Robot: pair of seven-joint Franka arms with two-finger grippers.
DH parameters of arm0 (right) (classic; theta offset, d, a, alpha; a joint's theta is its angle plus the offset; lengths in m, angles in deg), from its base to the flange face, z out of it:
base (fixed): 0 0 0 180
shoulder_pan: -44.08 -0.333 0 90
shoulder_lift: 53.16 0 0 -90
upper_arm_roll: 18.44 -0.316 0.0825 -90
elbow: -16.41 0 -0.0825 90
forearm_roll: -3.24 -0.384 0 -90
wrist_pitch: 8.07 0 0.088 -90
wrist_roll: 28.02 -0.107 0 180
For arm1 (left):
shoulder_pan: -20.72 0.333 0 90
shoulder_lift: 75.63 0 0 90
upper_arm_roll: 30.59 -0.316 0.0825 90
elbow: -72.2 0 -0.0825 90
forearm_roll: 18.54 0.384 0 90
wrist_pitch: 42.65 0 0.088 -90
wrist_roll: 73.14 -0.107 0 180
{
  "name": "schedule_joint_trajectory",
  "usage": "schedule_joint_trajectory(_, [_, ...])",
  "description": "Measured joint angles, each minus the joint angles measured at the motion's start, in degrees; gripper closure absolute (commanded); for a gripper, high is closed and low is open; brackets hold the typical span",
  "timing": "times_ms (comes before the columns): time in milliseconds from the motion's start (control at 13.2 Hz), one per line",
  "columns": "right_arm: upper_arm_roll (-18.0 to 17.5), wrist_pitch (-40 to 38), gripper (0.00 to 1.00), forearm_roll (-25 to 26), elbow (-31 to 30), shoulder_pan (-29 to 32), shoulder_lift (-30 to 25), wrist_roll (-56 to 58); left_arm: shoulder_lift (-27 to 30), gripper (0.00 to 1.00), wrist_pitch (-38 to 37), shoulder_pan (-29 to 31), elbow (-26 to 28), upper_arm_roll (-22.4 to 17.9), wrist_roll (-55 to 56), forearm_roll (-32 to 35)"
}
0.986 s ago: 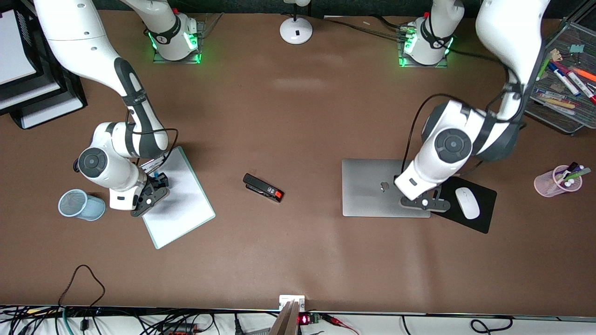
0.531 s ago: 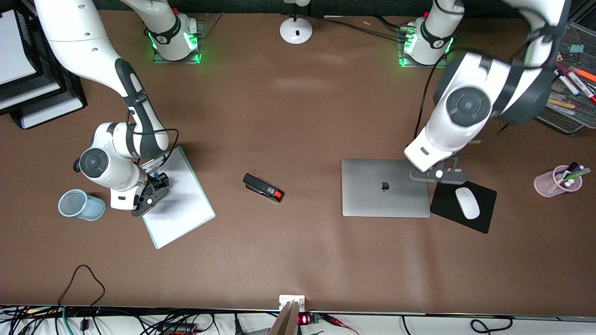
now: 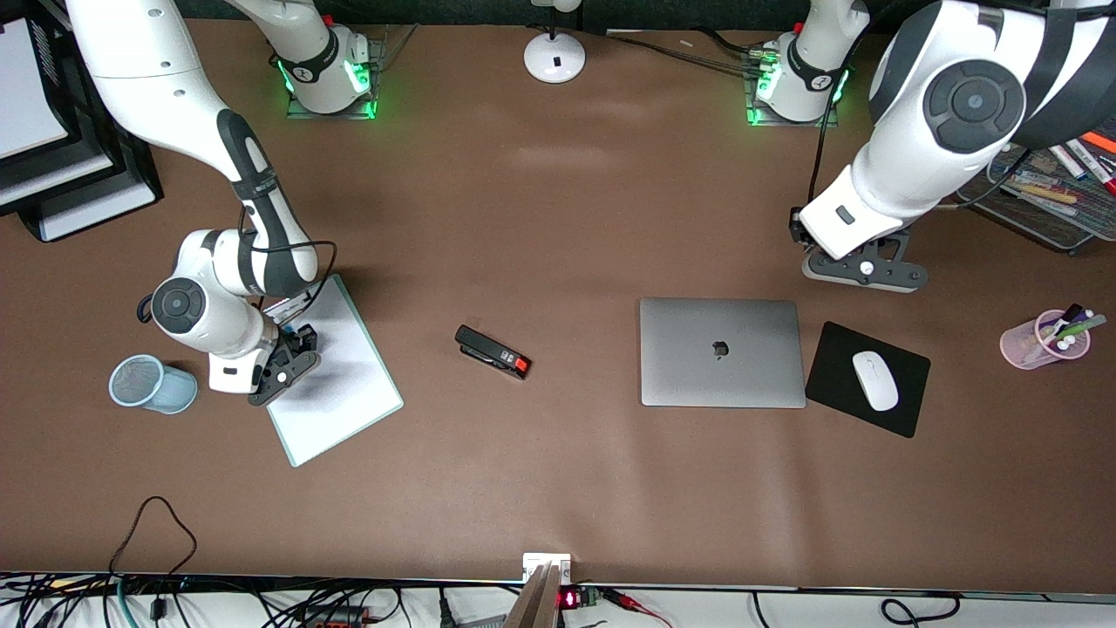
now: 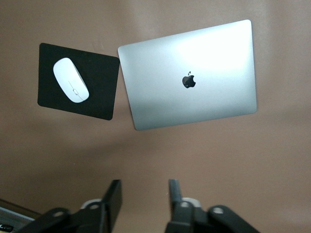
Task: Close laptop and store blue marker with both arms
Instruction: 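Lift the left gripper off the closed laptop and draw it back, then lift the blue marker with the right gripper and carry it to the pen cup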
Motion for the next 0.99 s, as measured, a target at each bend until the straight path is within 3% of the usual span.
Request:
schedule_joint_trajectory(152, [0.00,0.00,0.81,0.00,0.00,0.00,0.03,-0.45,0.55,0.00,0.02,0.00,-0.30,0.01,-0.11,0.00])
schedule_joint_trajectory(303, [0.00,0.00,0.99,0.00,0.00,0.00,0.09,-0.62,0.88,0.00,0.02,0.00,-0.77,0.01,-0.22,0.00])
schedule_joint_trajectory(683, [-0.18,-0.38,1.00,0.00,0.79,-0.45,0.04,-1.32,0.87,0.00,-0.05,0.36,-2.36,-0.22,-0.26,-0.01])
schedule_joint_trajectory(986, [-0.14,-10.24,1.00,-0.01,7.32,-0.83,-1.46,-1.45,0.86,0.00,-2.33,2.46,-4.42,-0.45,-0.26,-0.04])
